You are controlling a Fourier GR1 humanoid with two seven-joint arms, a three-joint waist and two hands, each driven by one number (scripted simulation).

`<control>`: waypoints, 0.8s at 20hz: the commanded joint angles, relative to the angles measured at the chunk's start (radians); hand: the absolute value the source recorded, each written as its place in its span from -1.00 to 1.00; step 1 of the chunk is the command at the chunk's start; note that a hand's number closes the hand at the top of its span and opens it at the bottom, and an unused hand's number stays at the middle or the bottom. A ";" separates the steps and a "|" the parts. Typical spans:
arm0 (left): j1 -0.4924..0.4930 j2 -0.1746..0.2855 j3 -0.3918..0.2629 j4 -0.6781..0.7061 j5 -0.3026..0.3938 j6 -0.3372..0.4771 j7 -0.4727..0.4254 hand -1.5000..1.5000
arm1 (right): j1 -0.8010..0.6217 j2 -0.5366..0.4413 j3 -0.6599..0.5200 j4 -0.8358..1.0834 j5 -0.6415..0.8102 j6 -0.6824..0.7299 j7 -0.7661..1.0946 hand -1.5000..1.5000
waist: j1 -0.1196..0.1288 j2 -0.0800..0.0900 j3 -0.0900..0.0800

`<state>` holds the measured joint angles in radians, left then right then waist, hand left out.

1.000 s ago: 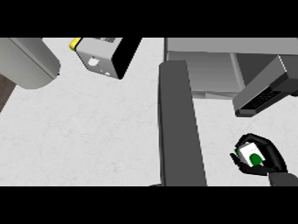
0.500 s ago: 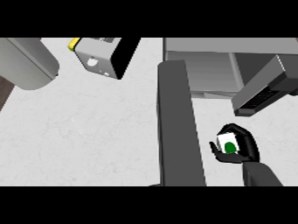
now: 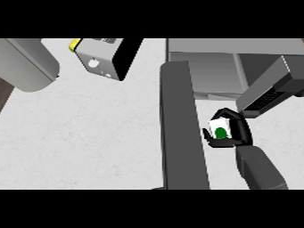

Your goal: Pick up the milk, place it into the microwave and close the microwave

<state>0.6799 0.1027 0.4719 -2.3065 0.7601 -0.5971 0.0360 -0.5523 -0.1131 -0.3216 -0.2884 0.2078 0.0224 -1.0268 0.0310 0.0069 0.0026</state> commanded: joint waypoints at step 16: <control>-0.094 0.048 0.030 0.009 0.063 0.012 0.064 -1.00 | -0.337 -0.139 -0.036 0.139 0.013 -0.087 0.188 1.00 | 0.054 0.026 0.002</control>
<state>0.5957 0.1334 0.4906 -2.2926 0.7988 -0.5864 0.0905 -0.8518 -0.2279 -0.3555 -0.1724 0.2134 -0.0489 -0.8628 0.0637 0.0241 0.0036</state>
